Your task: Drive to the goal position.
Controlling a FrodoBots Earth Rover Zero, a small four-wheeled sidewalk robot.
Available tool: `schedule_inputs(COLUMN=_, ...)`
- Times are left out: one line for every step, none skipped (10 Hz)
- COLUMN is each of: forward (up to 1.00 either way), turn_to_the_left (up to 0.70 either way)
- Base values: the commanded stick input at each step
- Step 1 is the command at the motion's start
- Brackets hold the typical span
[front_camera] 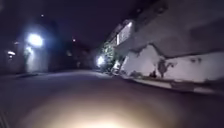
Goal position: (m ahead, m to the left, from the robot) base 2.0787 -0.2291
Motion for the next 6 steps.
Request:
schedule_inputs(forward=0.7, turn_to_the_left=0.0)
schedule_inputs(forward=0.7, turn_to_the_left=0.0)
schedule_inputs(forward=0.7, turn_to_the_left=0.0)
schedule_inputs(forward=0.7, turn_to_the_left=0.0)
schedule_inputs(forward=0.7, turn_to_the_left=0.0)
schedule_inputs(forward=0.7, turn_to_the_left=0.0)
